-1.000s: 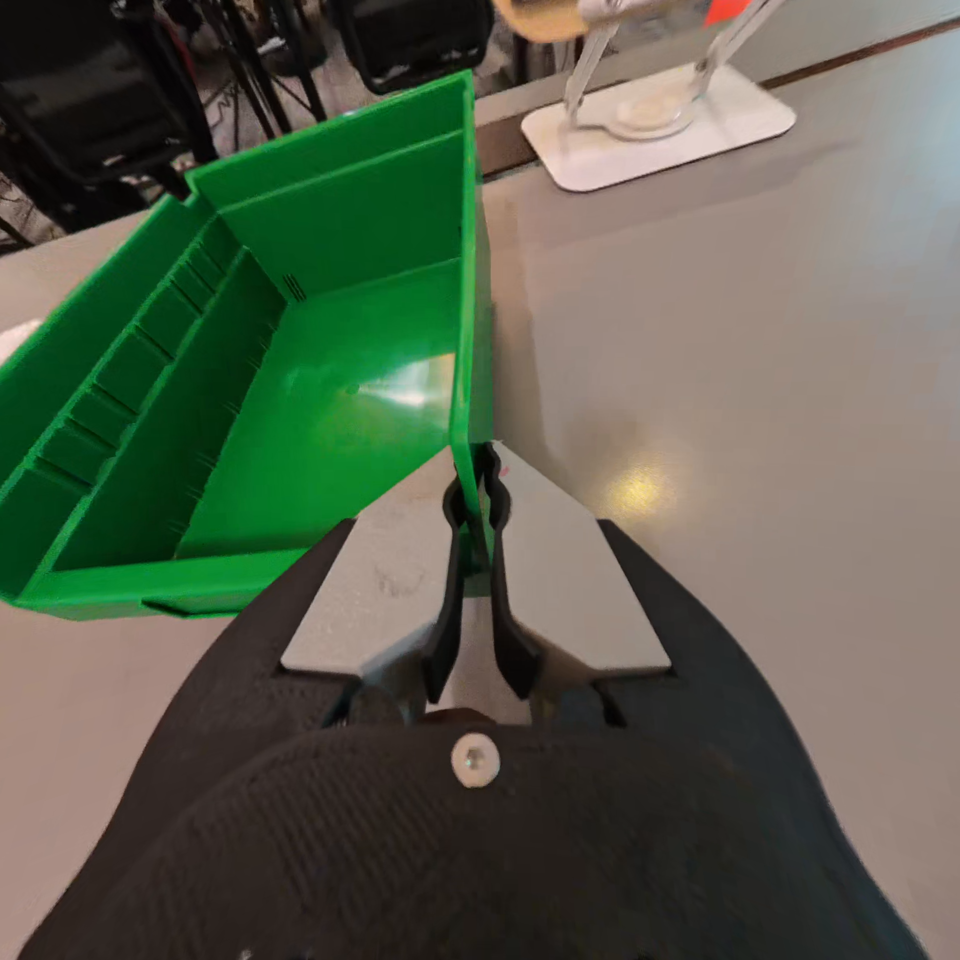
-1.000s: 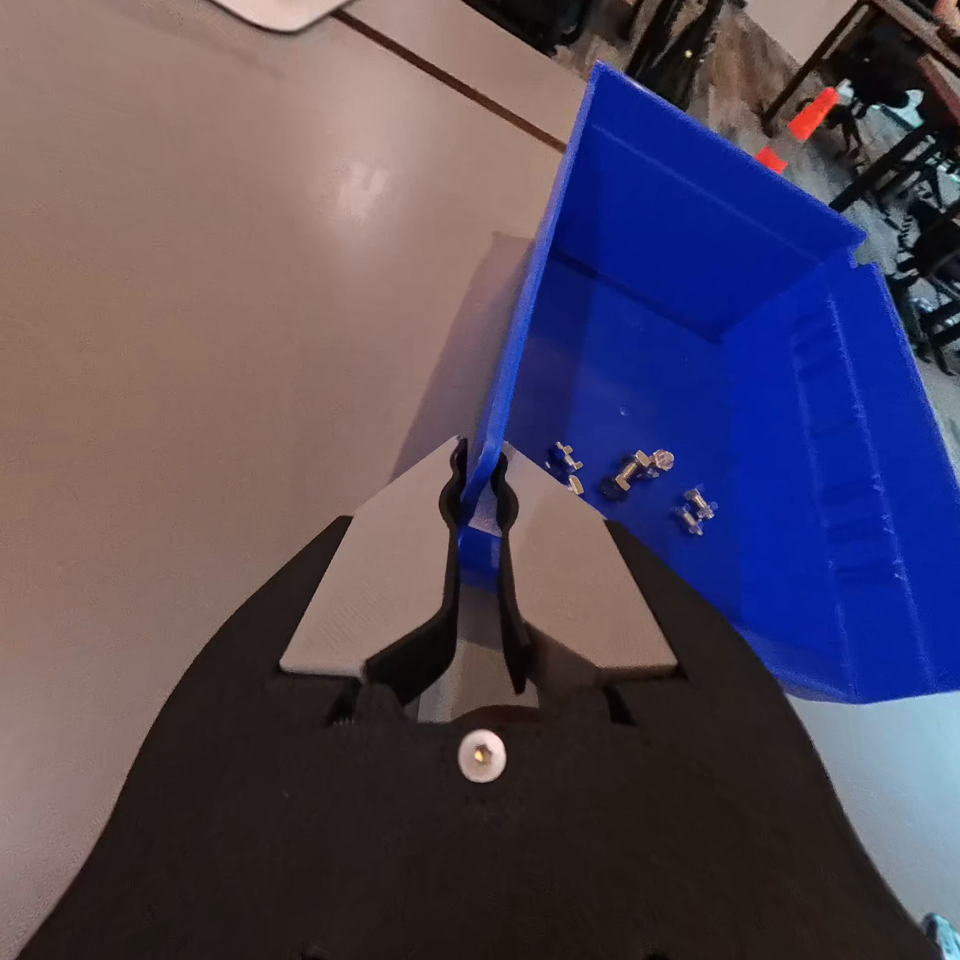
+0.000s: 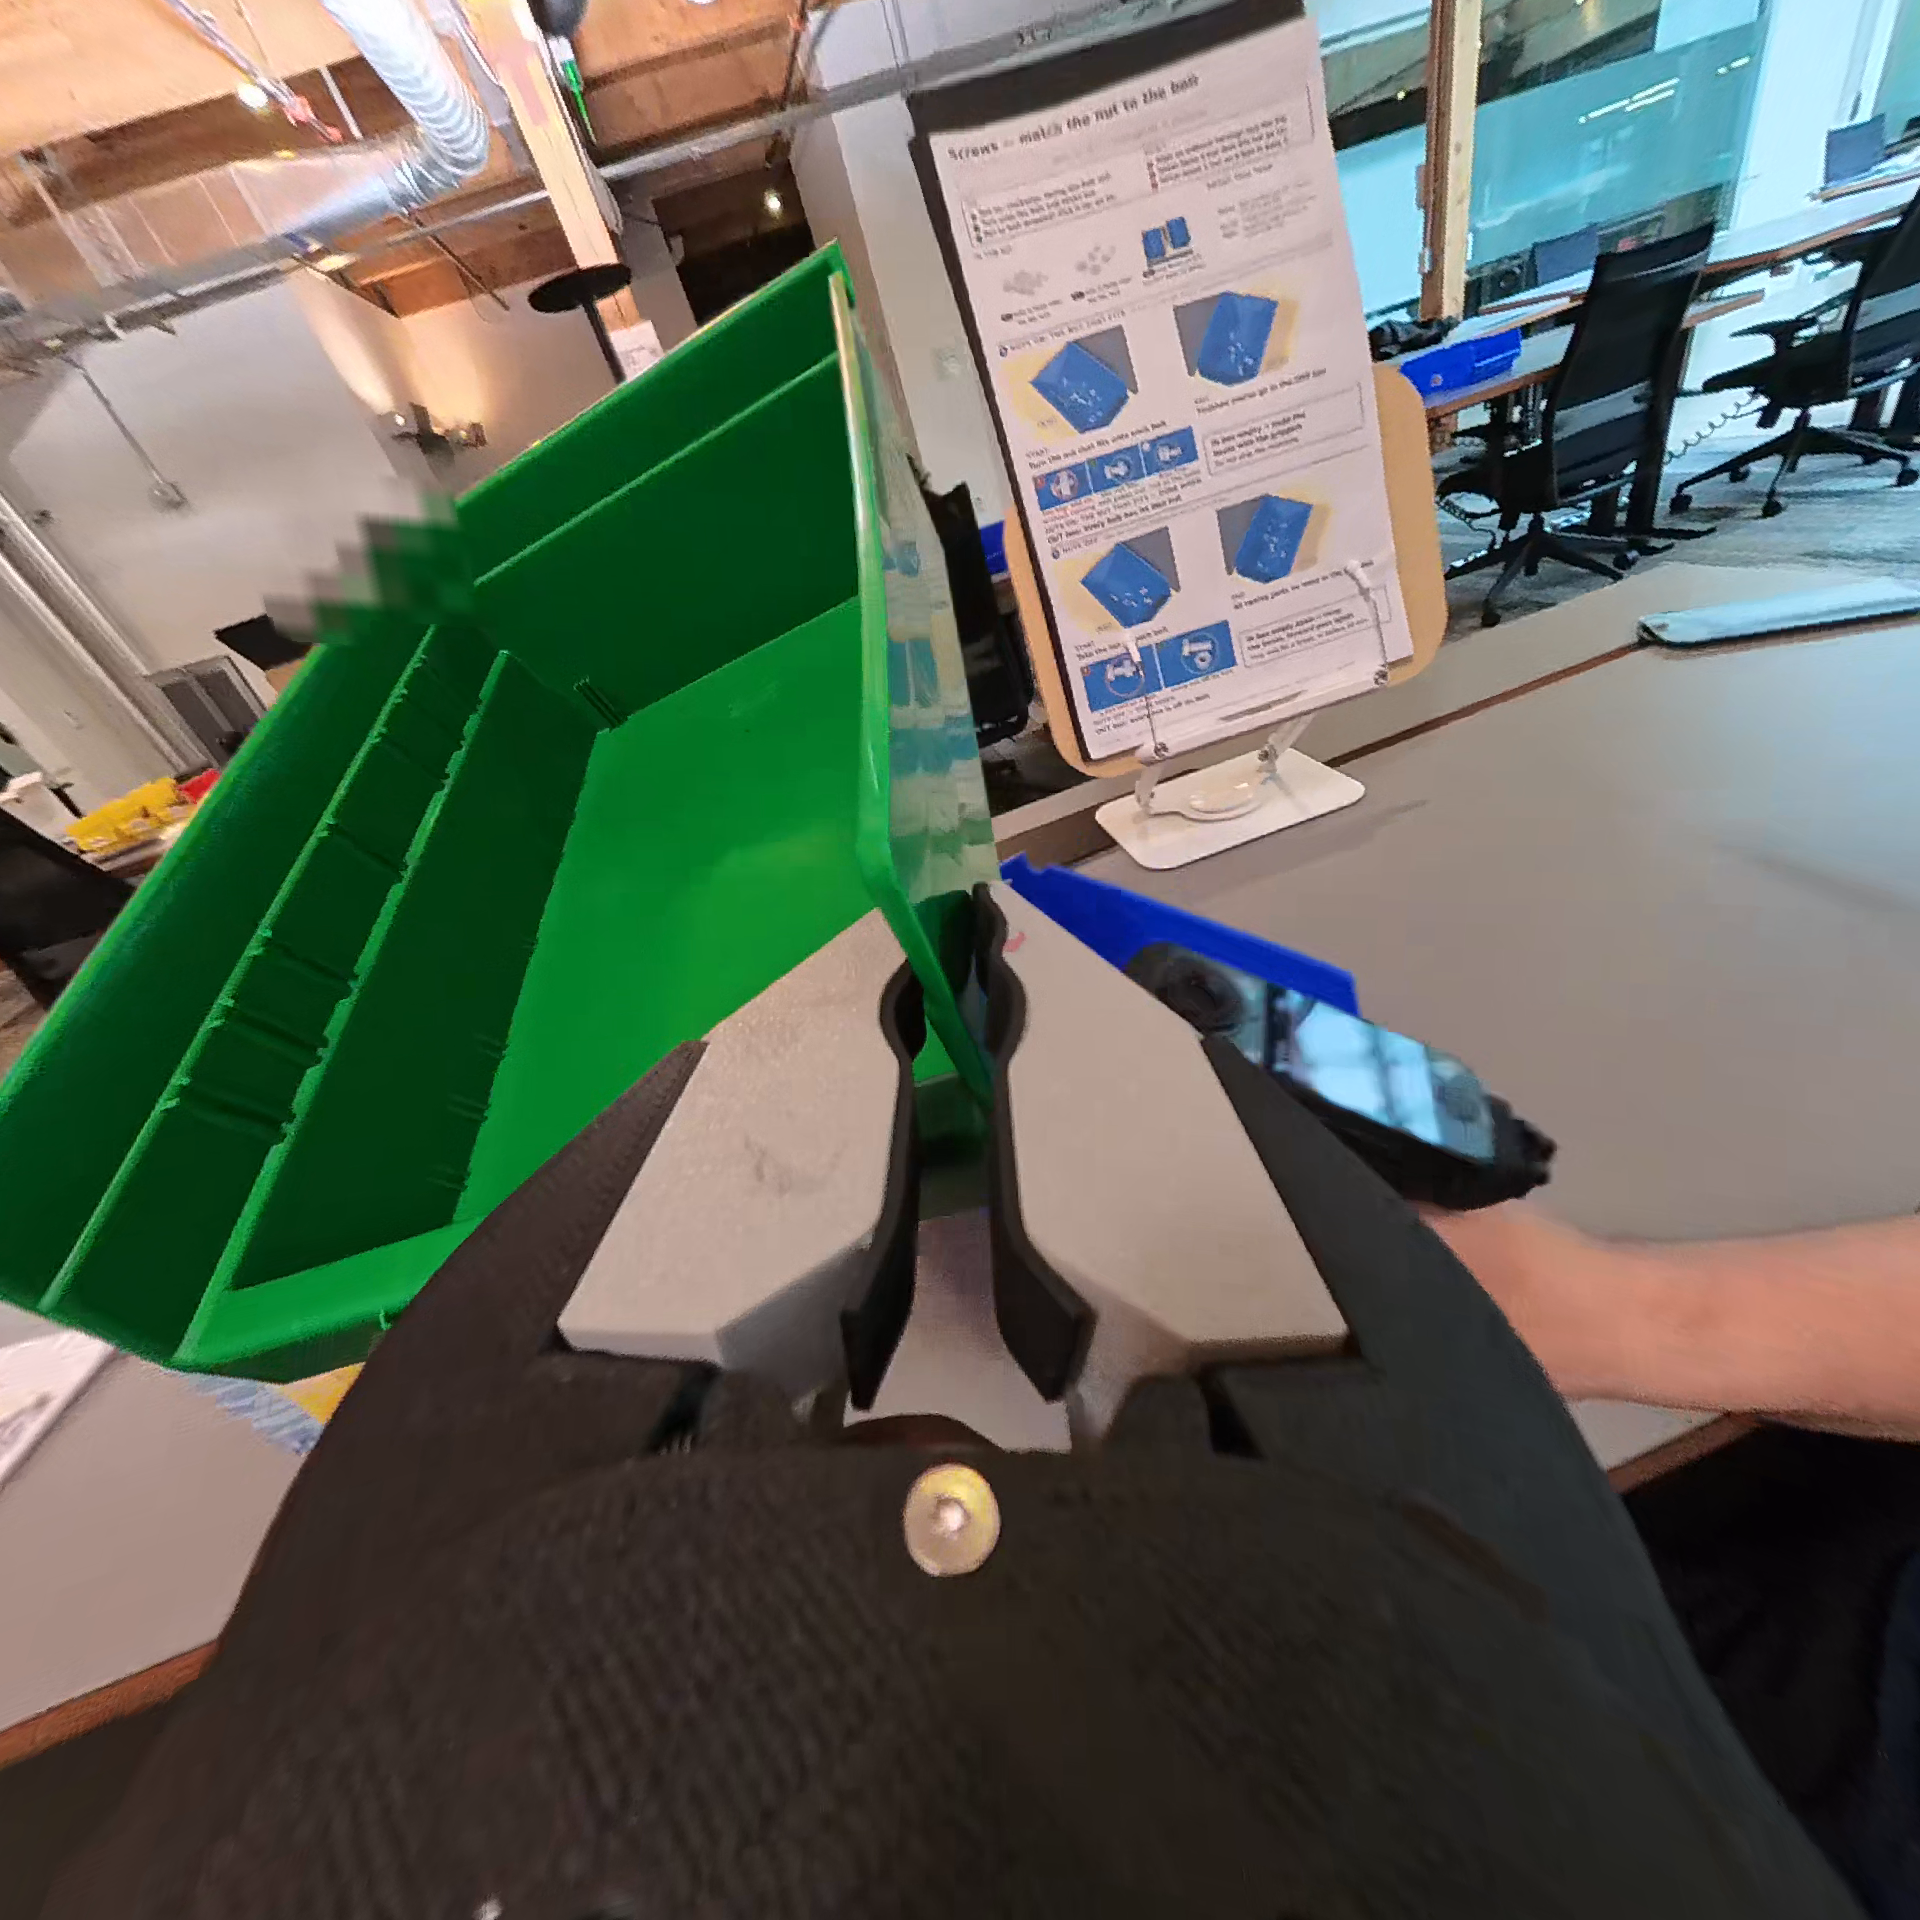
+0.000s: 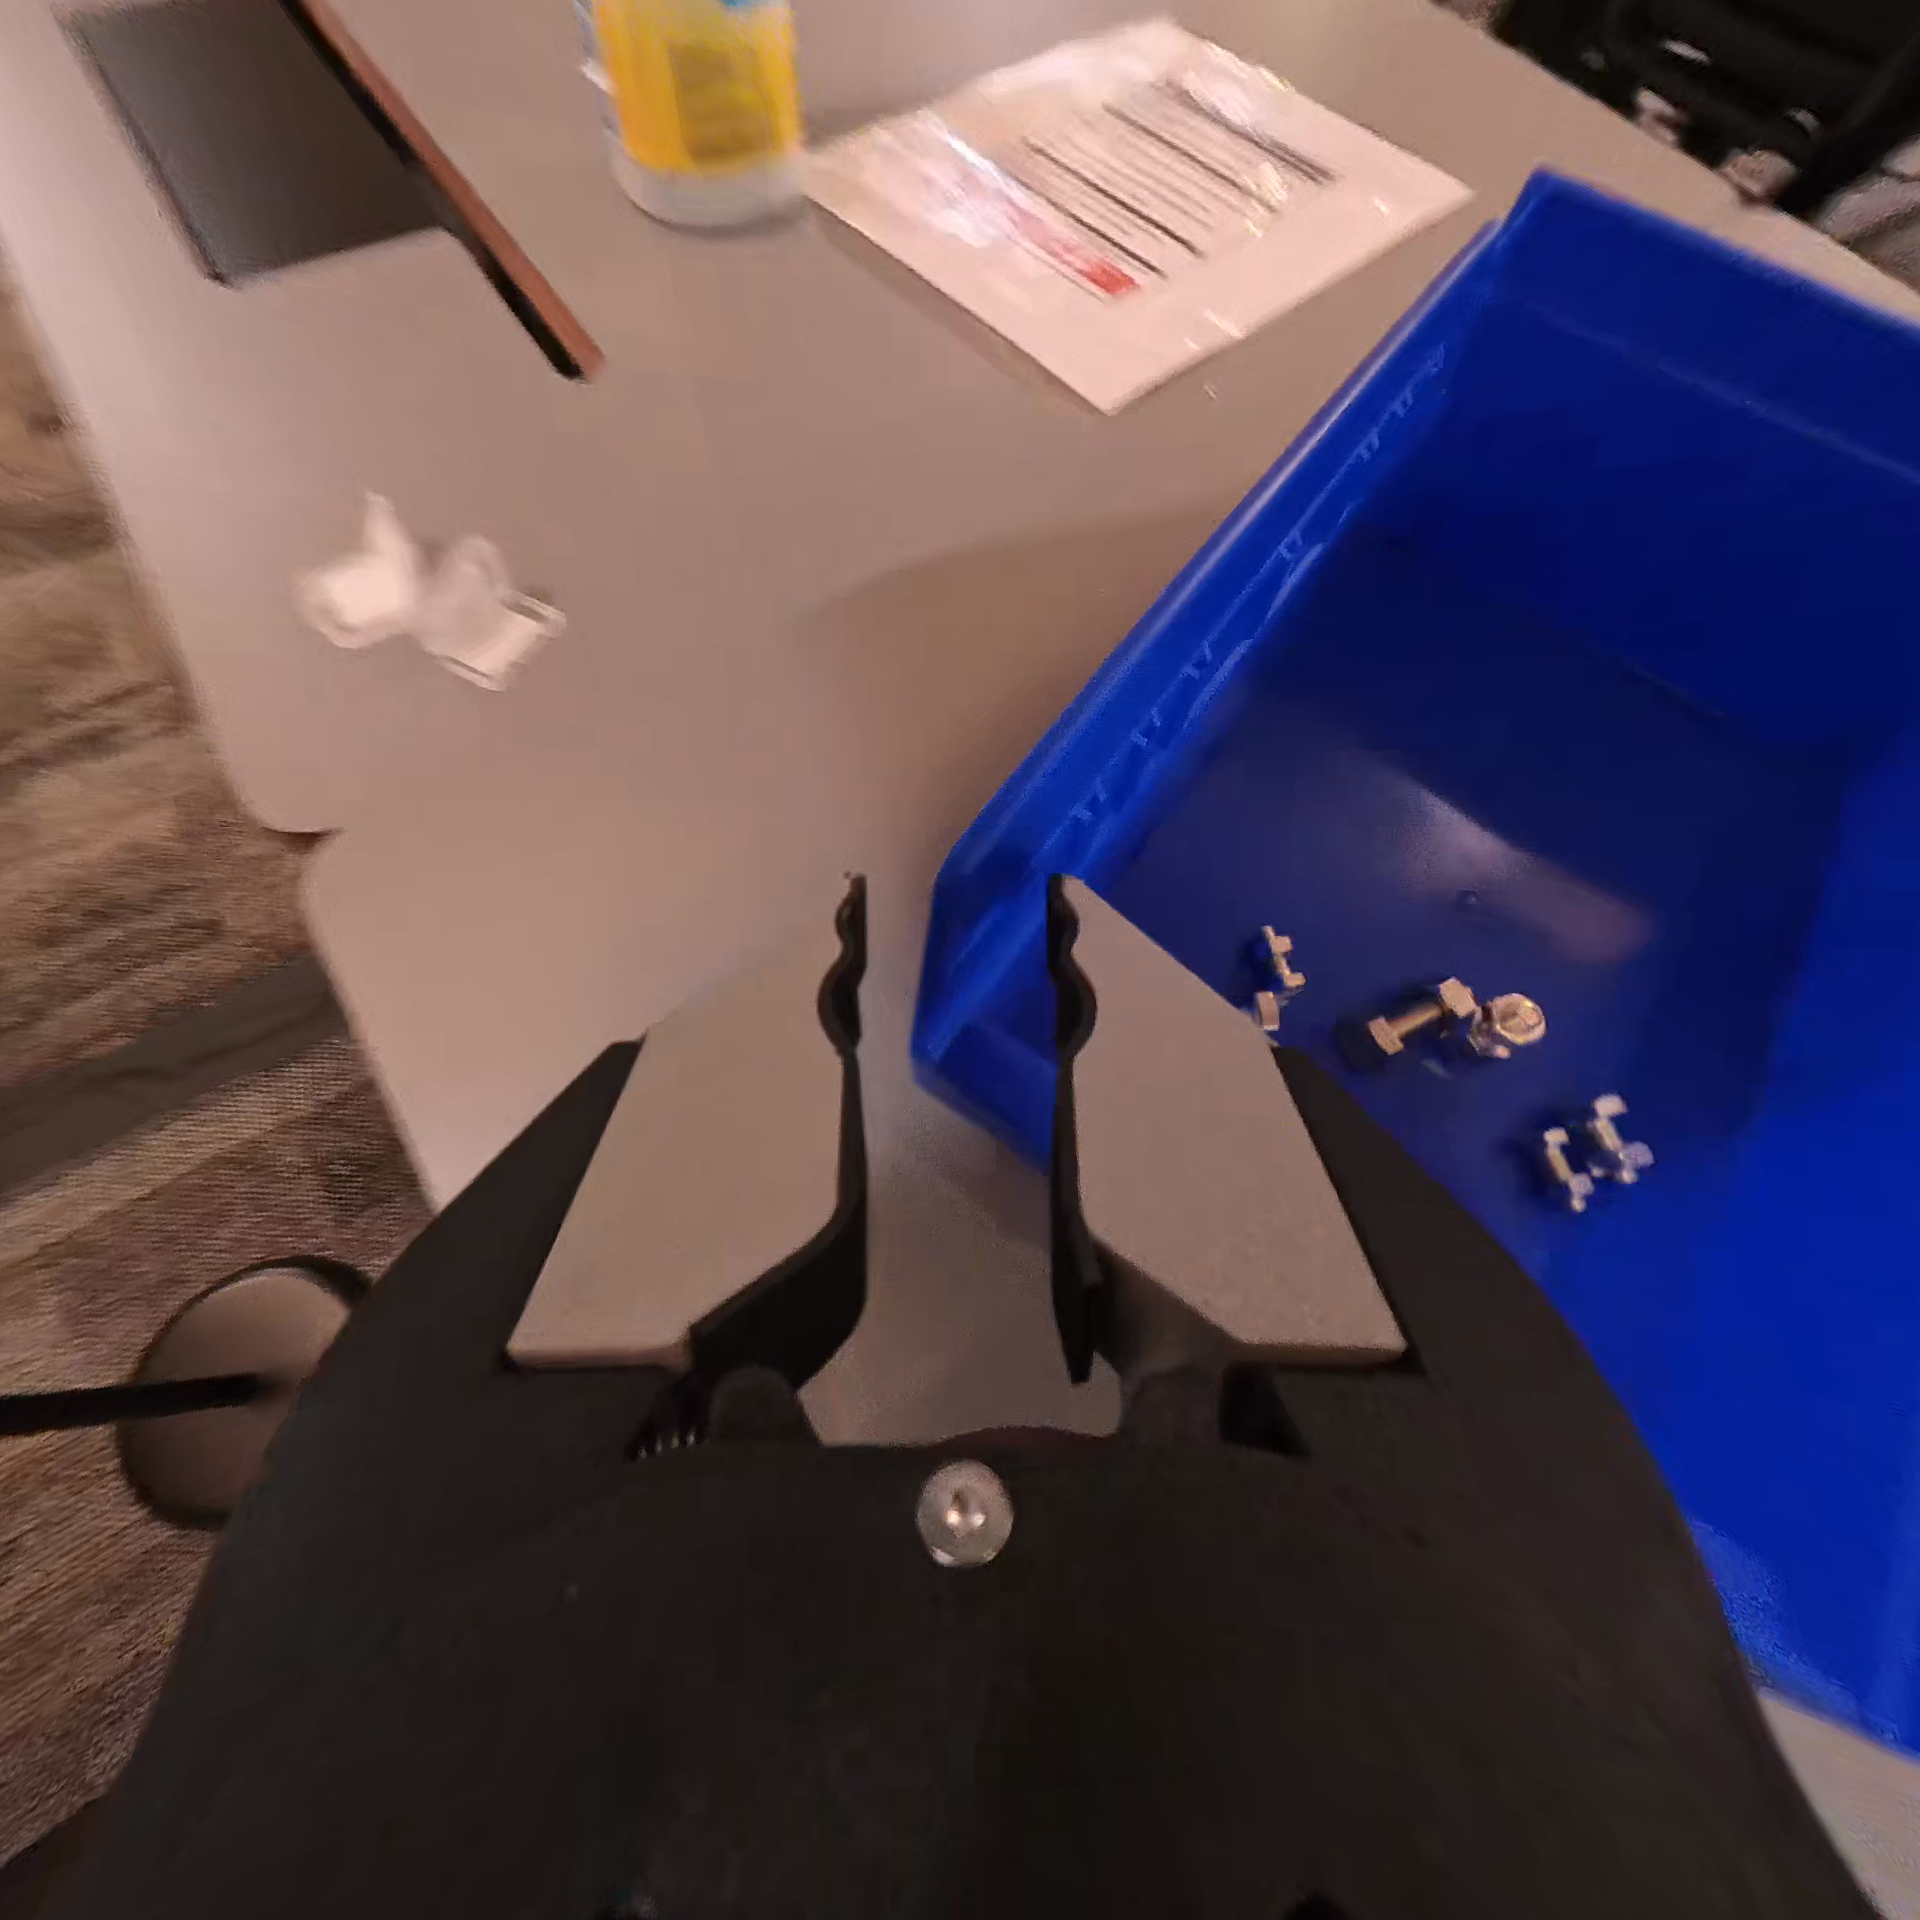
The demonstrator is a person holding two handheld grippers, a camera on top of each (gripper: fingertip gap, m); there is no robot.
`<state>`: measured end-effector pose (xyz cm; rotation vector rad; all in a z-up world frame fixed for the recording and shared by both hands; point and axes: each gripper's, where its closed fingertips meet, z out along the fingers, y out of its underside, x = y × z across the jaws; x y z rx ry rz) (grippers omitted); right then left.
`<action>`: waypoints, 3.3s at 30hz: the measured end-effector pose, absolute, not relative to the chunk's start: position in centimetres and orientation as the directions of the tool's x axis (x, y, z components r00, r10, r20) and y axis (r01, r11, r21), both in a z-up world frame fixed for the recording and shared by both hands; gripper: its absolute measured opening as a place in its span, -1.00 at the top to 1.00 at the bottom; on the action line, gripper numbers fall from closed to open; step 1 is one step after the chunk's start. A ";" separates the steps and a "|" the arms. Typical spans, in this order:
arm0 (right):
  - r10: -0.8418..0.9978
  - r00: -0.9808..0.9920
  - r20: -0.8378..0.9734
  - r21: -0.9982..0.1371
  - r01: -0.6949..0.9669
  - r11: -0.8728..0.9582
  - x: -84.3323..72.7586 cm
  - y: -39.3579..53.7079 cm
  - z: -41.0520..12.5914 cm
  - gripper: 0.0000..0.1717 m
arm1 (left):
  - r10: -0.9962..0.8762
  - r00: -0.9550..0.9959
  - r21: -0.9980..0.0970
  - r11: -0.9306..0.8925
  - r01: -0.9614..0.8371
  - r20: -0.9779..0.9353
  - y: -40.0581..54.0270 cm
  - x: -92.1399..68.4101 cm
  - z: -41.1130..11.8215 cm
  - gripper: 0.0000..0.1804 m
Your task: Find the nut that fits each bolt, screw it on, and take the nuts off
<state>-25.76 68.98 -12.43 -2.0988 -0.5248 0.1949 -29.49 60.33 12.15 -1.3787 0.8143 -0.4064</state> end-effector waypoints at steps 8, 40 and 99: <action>0.515 0.857 -0.013 -0.947 0.155 -0.282 -10.3 57.4 -5.3 0.61 | -0.802 0.498 -0.944 0.274 -0.185 -0.330 55.4 -20.0 13.7 0.98; -0.034 0.999 0.030 -0.869 0.009 -0.495 18.7 42.8 -12.7 0.50 | -0.996 0.056 -0.915 -0.082 -0.395 0.065 49.9 4.9 -9.7 0.37; 0.161 0.982 0.100 -0.968 0.133 -0.212 17.3 54.5 -4.3 0.02 | -0.984 0.160 -0.931 0.018 -0.365 -0.082 59.9 4.0 -6.5 0.08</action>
